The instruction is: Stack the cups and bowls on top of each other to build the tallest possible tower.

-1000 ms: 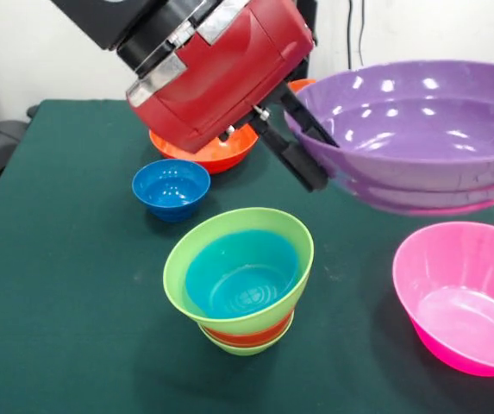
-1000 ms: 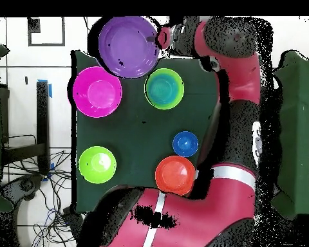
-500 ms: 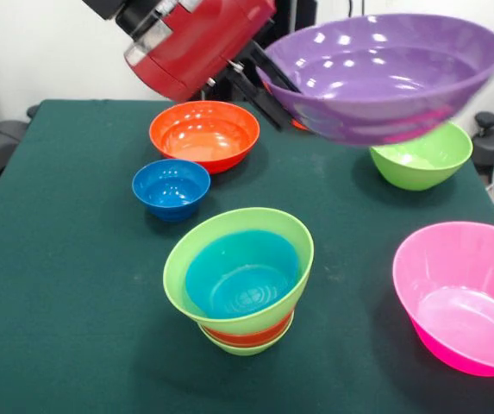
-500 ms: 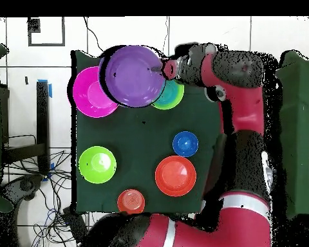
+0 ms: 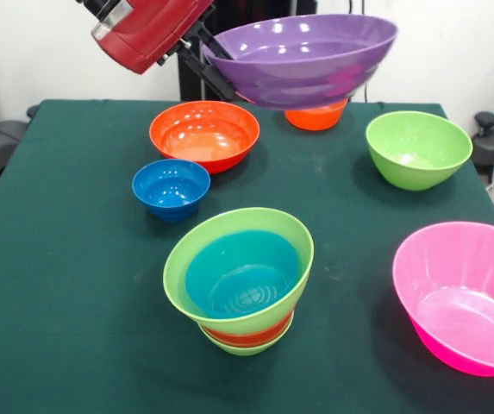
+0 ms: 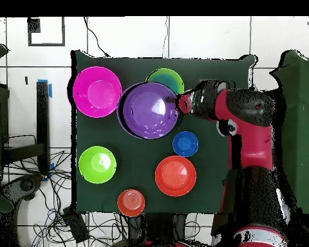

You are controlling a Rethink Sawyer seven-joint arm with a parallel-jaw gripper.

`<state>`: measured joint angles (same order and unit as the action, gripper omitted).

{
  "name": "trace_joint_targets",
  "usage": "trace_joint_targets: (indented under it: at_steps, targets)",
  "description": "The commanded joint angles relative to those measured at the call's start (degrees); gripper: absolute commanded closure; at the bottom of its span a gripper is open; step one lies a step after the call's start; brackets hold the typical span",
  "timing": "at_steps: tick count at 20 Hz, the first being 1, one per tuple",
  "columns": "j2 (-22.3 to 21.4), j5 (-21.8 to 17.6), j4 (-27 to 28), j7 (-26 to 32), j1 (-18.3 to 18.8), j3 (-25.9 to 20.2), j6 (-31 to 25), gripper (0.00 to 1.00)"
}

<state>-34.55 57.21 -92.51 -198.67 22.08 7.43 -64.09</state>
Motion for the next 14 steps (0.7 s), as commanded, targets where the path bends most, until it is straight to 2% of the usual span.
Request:
trace_joint_targets:
  at_steps: [1,8,11,14]
  targets:
    - [-0.9,-3.1,-6.3,9.9,-0.3,-3.9,4.7,1.0]
    - [1.7,-3.8,-3.9,8.5,0.0,-4.9,6.8,1.0]
    - [3.0,-1.2,-1.9,8.3,0.6,-6.4,9.7,1.0]
    - [3.7,-1.3,0.1,7.6,1.1,-7.1,10.5,1.0]
